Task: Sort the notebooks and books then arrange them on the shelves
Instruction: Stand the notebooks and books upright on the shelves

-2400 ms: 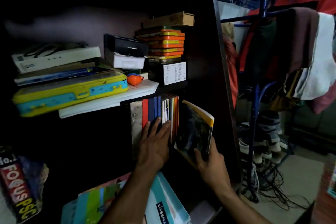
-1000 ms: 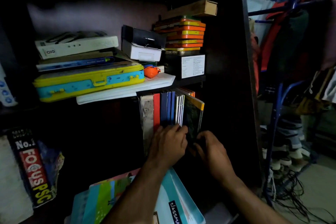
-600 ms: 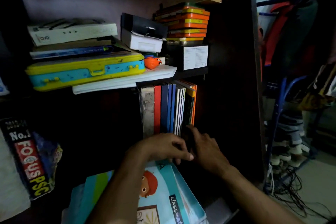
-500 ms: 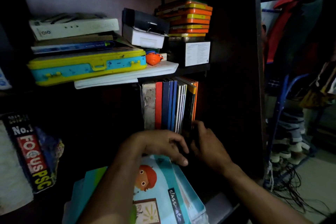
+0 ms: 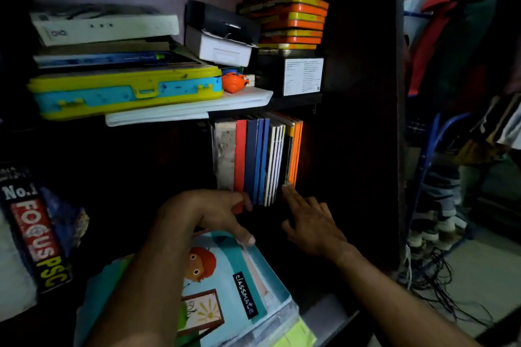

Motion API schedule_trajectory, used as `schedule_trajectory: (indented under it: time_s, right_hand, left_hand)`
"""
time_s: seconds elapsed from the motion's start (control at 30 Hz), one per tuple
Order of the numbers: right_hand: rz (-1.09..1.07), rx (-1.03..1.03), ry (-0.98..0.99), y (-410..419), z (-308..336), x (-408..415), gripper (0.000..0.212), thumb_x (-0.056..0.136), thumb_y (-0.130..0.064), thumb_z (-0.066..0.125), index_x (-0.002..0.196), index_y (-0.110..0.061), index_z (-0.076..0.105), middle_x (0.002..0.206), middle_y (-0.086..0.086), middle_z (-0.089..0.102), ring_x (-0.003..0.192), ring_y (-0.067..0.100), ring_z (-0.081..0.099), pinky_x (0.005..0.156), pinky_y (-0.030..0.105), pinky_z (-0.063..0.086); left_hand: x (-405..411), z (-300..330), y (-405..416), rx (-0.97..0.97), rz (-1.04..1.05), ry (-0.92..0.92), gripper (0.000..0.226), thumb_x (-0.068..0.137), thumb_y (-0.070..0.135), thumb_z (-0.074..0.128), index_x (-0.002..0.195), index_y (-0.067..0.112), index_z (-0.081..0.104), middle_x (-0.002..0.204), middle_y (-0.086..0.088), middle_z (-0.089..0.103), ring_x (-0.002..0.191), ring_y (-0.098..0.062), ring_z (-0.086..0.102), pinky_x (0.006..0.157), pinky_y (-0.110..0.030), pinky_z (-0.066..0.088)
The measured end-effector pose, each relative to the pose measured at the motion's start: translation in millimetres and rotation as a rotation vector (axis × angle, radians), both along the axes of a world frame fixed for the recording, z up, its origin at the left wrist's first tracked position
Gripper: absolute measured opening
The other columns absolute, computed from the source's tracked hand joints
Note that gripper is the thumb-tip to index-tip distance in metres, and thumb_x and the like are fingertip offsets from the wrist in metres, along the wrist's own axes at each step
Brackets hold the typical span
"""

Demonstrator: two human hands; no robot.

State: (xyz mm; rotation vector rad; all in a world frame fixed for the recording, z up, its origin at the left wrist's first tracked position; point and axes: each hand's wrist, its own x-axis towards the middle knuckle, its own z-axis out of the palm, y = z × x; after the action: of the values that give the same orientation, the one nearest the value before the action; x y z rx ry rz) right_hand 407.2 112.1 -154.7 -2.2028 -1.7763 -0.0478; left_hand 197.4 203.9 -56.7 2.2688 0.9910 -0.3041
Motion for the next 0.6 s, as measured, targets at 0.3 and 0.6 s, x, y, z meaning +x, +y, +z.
schedule_trajectory:
  time_s: [0.3,0.6]
  right_hand:
    - [-0.004,0.031,0.05,-2,6,-1,0.077,0.094,-0.046,0.049,0.16,-0.03,0.012,0.167,0.001,0.015,0.147,0.025,0.027,0.119,0.043,0.022]
    - [-0.018,0.018,0.049,-2,10,-3,0.065,0.098,-0.051,0.046,0.155,-0.027,0.027,0.156,0.005,0.034,0.135,0.029,0.042,0.109,0.042,0.032]
  left_hand:
    - [-19,13,-9,0.065,0.081,0.195,0.065,0.069,0.016,0.091,0.122,0.033,0.057,0.106,0.004,0.065,0.105,-0.022,0.064,0.095,-0.043,0.056]
    - [-16,15,-28,0.251,0.029,-0.33,0.005,0.098,0.028,0.065,0.095,0.026,0.068,0.095,0.003,0.076,0.082,-0.007,0.073,0.073,-0.029,0.061]
